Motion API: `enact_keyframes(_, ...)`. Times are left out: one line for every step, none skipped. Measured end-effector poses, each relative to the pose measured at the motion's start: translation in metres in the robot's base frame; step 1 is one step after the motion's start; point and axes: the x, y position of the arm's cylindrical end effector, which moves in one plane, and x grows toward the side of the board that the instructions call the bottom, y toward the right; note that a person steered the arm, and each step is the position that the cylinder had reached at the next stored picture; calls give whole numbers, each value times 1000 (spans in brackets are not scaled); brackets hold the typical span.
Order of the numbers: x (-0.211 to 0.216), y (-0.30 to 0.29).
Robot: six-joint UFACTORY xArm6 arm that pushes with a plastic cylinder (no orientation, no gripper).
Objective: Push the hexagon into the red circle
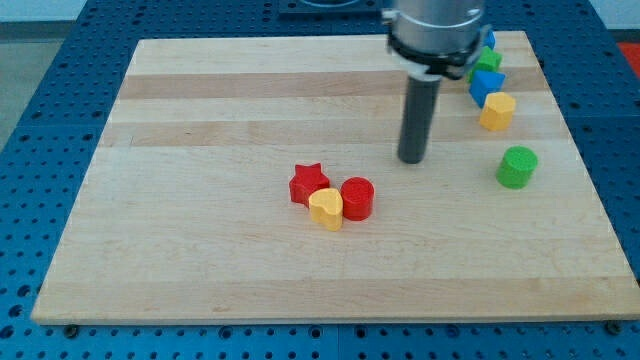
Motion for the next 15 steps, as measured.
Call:
enact_keyframes(-1,51)
enact_keyframes(-12,93)
enact_keyframes(-25,131)
enact_keyframes(-44,149)
enact_keyframes(-62,144)
enact_keyframes(-66,120)
enact_keyframes(-66,81)
enact_keyframes(-66,39)
enact_keyframes(-63,3)
enact_keyframes(-49,-21)
enact_keyframes(-31,-46)
enact_keyframes(-42,-60)
enact_keyframes(-55,-77)
enact_keyframes(-52,-93)
enact_keyframes(-40,-93)
